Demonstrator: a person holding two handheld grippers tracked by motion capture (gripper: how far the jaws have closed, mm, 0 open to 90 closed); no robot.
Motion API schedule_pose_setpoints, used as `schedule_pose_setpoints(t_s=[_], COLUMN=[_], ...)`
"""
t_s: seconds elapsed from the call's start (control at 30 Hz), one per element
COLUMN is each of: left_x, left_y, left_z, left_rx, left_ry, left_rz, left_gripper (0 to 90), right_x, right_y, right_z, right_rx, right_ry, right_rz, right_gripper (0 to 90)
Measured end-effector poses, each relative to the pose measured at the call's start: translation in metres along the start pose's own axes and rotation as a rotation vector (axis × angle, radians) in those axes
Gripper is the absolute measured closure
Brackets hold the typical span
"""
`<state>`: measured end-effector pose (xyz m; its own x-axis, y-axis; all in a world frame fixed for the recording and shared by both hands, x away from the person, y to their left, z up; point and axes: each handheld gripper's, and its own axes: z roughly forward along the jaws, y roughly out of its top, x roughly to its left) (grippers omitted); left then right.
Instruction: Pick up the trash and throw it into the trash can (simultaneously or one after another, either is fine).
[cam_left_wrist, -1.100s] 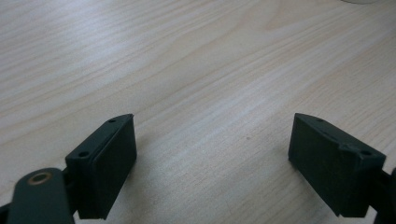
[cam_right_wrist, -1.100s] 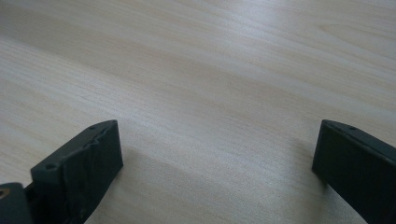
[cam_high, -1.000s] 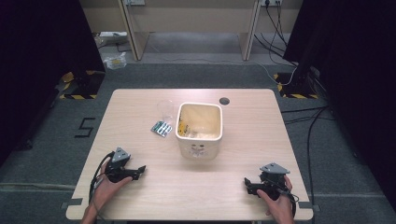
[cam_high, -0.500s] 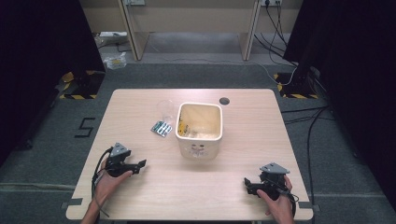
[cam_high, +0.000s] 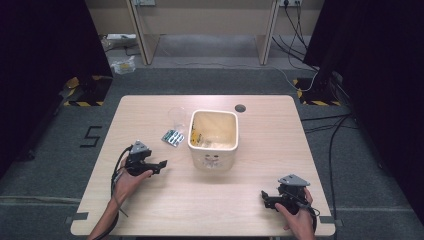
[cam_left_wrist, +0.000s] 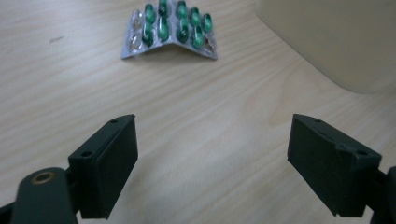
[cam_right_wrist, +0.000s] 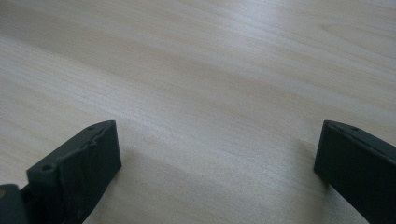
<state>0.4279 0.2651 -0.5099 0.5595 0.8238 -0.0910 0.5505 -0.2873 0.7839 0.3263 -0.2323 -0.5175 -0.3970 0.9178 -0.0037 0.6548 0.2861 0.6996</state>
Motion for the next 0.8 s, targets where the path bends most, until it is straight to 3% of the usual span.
schedule_pose_setpoints(t_s=[0.23, 0.8], left_x=[0.013, 0.025], left_y=[0.018, 0.040], left_z=[0.019, 0.056], left_rx=[0.015, 0.038], left_ry=[-0.014, 0.032], left_rz=[-0.024, -0.024], left_gripper=[15.0, 15.3], right_x=[0.000, -0.001], right_y=[0.000, 0.000], right_z=[0.000, 0.001], right_rx=[0.000, 0.000], right_ry=[0.003, 0.006], right_rz=[-0.003, -0.009], right_gripper=[0.5, 0.5])
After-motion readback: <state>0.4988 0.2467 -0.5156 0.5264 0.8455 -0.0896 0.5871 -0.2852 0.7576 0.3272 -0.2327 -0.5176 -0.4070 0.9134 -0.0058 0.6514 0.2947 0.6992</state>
